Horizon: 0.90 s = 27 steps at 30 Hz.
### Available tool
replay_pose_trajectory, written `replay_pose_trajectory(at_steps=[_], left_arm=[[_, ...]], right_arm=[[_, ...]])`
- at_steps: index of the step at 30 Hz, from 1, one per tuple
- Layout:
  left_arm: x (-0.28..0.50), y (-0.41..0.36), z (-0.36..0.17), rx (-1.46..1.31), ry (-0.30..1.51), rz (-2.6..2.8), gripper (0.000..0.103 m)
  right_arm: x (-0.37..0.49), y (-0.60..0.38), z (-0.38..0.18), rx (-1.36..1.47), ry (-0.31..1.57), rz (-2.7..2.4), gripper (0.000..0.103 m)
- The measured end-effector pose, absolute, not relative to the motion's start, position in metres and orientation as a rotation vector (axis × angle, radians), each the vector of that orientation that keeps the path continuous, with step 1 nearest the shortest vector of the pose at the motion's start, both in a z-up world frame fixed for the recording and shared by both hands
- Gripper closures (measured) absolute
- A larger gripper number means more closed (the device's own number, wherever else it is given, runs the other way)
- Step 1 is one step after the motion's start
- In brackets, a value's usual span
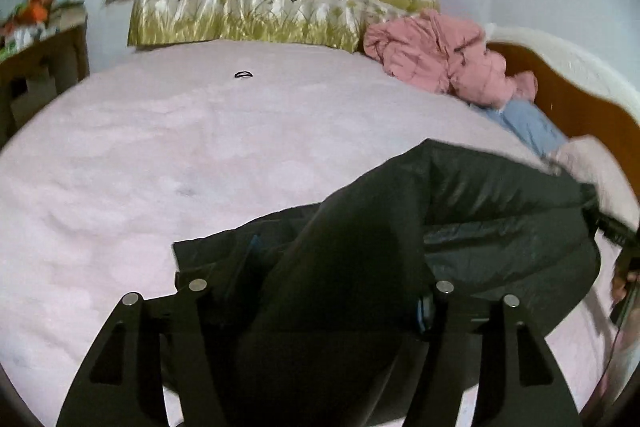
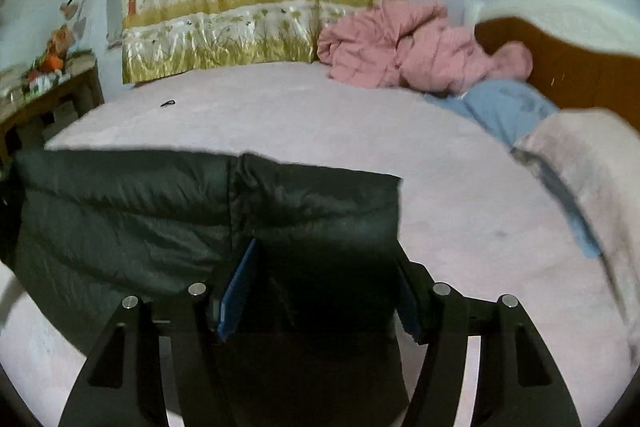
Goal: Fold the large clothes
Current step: 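Fold the held coat end over the strip with both grippers, release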
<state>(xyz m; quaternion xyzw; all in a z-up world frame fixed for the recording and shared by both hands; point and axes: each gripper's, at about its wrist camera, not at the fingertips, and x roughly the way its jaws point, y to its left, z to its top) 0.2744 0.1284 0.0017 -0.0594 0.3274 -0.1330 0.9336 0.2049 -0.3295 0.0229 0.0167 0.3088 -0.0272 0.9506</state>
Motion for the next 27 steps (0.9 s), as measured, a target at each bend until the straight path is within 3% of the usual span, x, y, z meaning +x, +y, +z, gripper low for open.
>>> replay_pose_trajectory(at_steps=[2, 4, 8, 15, 16, 17, 18, 19, 20, 21, 27], left_arm=[[0.269, 0.135, -0.001, -0.151, 0.612, -0.267, 0.030], [0.253, 0.142, 0.000, -0.173, 0.531, -0.205, 0.005], [0.218, 0.152, 0.009, -0.166, 0.388, -0.189, 0.002], [0.239, 0.160, -0.008, -0.185, 0.531, -0.169, 0.002], [0.246, 0.163, -0.014, -0.225, 0.557, -0.155, 0.003], [0.253, 0.166, -0.021, -0.269, 0.577, -0.159, 0.009], [0.259, 0.166, -0.025, -0.304, 0.589, -0.187, 0.032], [0.263, 0.168, -0.028, -0.338, 0.595, -0.231, 0.057], [0.269, 0.171, -0.028, -0.370, 0.590, -0.259, 0.066], [0.272, 0.173, -0.027, -0.384, 0.586, -0.255, 0.075], [0.298, 0.168, -0.053, -0.310, 0.734, -0.059, 0.075]], right_arm=[[0.210, -0.342, 0.014, 0.111, 0.625, -0.045, 0.038], [0.206, -0.354, 0.009, 0.186, 0.599, -0.025, 0.035], [0.182, -0.380, -0.003, 0.349, 0.522, -0.005, 0.014], [0.175, -0.392, -0.019, 0.455, 0.518, 0.071, 0.013], [0.176, -0.391, -0.021, 0.465, 0.518, 0.089, 0.023], [0.178, -0.389, -0.023, 0.471, 0.512, 0.097, 0.049], [0.183, -0.385, -0.023, 0.455, 0.510, 0.079, 0.062], [0.184, -0.381, -0.025, 0.433, 0.510, 0.061, 0.083], [0.187, -0.378, -0.025, 0.417, 0.505, 0.043, 0.091], [0.189, -0.376, -0.025, 0.411, 0.500, 0.030, 0.091], [0.220, -0.367, -0.043, 0.366, 0.614, -0.070, 0.094]])
